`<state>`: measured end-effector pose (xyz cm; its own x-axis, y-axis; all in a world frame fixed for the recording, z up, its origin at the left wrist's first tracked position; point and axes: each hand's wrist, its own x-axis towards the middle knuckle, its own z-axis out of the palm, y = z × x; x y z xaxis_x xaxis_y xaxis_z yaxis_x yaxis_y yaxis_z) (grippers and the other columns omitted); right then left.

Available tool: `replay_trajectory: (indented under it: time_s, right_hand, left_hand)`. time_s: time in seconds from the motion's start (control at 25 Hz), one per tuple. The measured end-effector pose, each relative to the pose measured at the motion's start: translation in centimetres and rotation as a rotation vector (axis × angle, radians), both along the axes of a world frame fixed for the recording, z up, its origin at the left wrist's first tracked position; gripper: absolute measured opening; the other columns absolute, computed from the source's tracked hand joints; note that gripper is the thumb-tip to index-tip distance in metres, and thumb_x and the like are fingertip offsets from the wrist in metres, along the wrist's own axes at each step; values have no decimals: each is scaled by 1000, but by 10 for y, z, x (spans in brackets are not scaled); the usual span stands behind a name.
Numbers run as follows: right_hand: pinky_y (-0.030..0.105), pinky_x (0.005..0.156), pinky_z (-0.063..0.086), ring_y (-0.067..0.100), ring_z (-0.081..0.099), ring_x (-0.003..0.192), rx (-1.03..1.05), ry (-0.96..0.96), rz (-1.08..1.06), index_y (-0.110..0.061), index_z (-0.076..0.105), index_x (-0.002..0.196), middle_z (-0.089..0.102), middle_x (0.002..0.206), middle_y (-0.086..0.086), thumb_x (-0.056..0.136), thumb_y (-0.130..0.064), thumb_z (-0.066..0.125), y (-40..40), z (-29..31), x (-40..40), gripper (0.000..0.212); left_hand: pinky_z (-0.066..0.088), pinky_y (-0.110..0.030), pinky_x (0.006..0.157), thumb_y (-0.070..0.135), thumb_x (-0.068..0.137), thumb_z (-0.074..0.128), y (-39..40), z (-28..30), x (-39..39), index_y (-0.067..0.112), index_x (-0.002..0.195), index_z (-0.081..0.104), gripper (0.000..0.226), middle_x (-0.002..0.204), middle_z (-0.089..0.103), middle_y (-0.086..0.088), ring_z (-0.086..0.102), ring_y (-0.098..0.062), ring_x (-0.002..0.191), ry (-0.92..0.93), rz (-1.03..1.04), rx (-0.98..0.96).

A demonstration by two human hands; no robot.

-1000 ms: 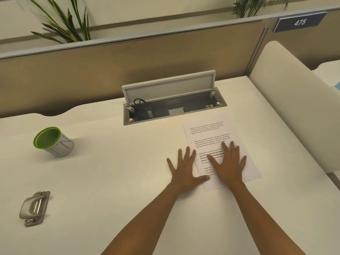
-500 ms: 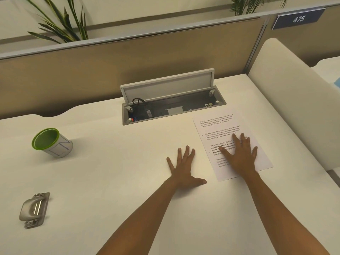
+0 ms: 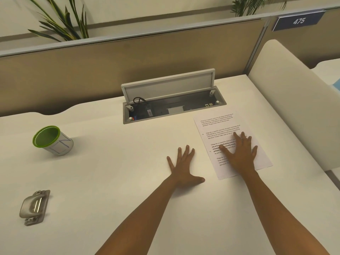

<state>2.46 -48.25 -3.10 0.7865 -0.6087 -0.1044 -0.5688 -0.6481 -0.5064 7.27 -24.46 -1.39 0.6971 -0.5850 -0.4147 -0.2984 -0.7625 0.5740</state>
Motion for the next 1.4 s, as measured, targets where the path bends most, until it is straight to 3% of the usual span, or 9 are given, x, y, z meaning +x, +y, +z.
replay_trajectory:
  time_s: [0.28, 0.4, 0.72, 1.0, 1.16, 1.28, 1.4]
  right_hand:
    - [50, 124, 7, 26, 17, 154, 18, -339, 43, -16, 44, 146, 32, 161, 6, 93, -42, 64, 60, 5, 0, 63]
    - [45, 125, 10, 22, 20, 153, 87, -397, 132, -13, 45, 144, 38, 158, 2, 95, -37, 64, 107, 6, 4, 58]
    - [29, 124, 7, 12, 21, 152, 185, -365, 411, -17, 43, 146, 40, 157, -4, 99, -40, 56, 240, 3, 16, 53]
    - [30, 125, 7, 11, 19, 153, 156, -298, 600, -17, 42, 147, 38, 158, -5, 99, -45, 52, 329, -5, 24, 56]
    - [23, 123, 1, 9, 15, 153, 134, -232, 693, -19, 36, 151, 31, 162, -6, 99, -50, 48, 367, -10, 21, 61]
    - [21, 122, -1, 7, 12, 154, 82, -185, 759, -20, 30, 155, 23, 165, -7, 99, -55, 42, 386, -16, 13, 68]
    - [22, 123, -3, 10, 11, 155, -80, -175, 837, -20, 28, 157, 18, 166, -7, 99, -59, 33, 393, -19, 6, 70]
  left_hand:
    - [-20, -45, 121, 45, 94, 65, 38, 2, -8, 20, 161, 9, 90, 169, -7, 6, -16, -15, 155, 3, -3, -171]
    - [-12, -39, 124, 34, 98, 62, 67, 6, -13, 18, 159, 18, 77, 169, 5, 4, -7, -15, 156, -8, 48, -285]
    - [-1, -40, 126, 13, 96, 64, 187, 18, -14, 15, 153, 34, 64, 158, 31, 13, 9, -11, 155, -159, 439, -419]
    - [2, -40, 126, 3, 92, 62, 310, 27, -6, 8, 143, 49, 52, 157, 41, -6, 18, -22, 155, -352, 735, -300]
    - [17, -44, 124, 3, 89, 63, 368, 33, -7, 7, 121, 62, 32, 153, 48, -9, 26, -24, 153, -488, 965, -205]
    - [26, -48, 121, 2, 88, 64, 401, 33, -9, 4, 125, 60, 37, 151, 49, -12, 37, -30, 146, -520, 1049, -164]
    - [42, -44, 107, 12, 89, 68, 429, 34, -10, 6, 132, 56, 45, 146, 50, -8, 51, -31, 131, -488, 1145, -189]
